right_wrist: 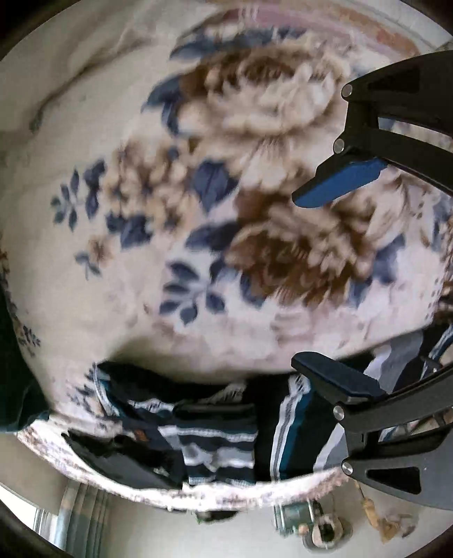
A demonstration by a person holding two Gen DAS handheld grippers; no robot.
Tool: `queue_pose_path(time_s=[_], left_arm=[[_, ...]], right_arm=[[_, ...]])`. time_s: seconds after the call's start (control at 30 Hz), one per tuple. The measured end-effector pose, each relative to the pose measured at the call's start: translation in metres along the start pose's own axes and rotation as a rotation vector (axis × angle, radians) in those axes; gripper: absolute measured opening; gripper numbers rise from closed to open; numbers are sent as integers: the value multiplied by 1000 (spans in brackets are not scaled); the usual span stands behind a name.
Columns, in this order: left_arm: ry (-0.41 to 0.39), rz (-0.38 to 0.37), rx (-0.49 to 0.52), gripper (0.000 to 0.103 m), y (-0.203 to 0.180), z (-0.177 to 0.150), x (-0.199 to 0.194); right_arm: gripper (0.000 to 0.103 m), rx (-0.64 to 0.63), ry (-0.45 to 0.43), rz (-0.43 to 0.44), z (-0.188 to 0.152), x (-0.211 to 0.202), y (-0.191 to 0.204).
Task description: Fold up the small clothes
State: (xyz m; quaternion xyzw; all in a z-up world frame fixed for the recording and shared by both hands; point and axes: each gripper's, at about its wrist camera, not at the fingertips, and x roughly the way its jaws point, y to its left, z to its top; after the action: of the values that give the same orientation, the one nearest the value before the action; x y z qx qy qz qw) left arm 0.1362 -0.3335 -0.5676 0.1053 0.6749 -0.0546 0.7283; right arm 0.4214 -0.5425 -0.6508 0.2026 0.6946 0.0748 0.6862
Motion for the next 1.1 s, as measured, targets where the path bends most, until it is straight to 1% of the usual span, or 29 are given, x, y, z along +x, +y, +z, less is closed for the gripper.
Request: queue_pose_path(time_s=[0.03, 0.07, 0.1, 0.13, 0.23, 0.33, 0.4, 0.47, 0.53, 0.6, 0.67, 0.7, 0.73, 0.77, 0.83, 0.9, 0.97, 1.03, 1.1], left_arm=[[-23, -10, -20, 60, 7, 0, -5], [-39, -12, -34, 34, 15, 2, -9], [-49, -13, -48, 14, 20, 2, -12], [-56, -15, -65, 8, 26, 3, -16], [-70, -26, -107, 6, 46, 8, -18], [-100, -31, -127, 6, 66, 4, -27], [-108, -36, -130, 6, 75, -3, -33], [-123, -33, -138, 5, 90, -9, -47], [-139, -31, -155, 5, 92, -13, -59], [-153, -28, -180, 5, 100, -18, -69], [-162, -18, -198, 5, 106, -21, -79], [-168, -13, -201, 5, 99, -27, -85], [-174, -8, -203, 5, 99, -25, -86], [-175, -3, -202, 5, 95, -28, -89], [-174, -1, -206, 5, 89, -19, -92], [-175, 0, -207, 5, 94, -19, -96], [-174, 0, -206, 5, 94, -15, -91], [-171, -4, -215, 5, 95, -15, -89], [-166, -9, -226, 5, 96, -17, -88]], right_arm=[[87, -3, -2, 31, 4, 6, 5], [87, -9, -3, 68, 11, 13, 9], [87, -13, 1, 99, 17, 21, 14], [87, -18, 8, 145, 26, 33, 23], [87, -43, 24, 236, 51, 67, 48], [87, -44, 47, 285, 76, 100, 70], [87, -23, 59, 302, 92, 120, 79], [87, -17, 50, 331, 102, 131, 85], [87, -1, 38, 381, 109, 136, 90], [87, 17, 40, 415, 115, 141, 92], [87, 35, 51, 467, 120, 145, 96], [87, 40, 57, 481, 121, 146, 98], [86, 41, 67, 495, 122, 147, 101], [86, 36, 74, 500, 122, 149, 107], [86, 33, 81, 518, 122, 149, 118], [87, 54, 82, 530, 122, 147, 120], [87, 70, 86, 519, 126, 148, 122], [87, 58, 117, 474, 128, 156, 125], [87, 29, 130, 454, 127, 159, 129]])
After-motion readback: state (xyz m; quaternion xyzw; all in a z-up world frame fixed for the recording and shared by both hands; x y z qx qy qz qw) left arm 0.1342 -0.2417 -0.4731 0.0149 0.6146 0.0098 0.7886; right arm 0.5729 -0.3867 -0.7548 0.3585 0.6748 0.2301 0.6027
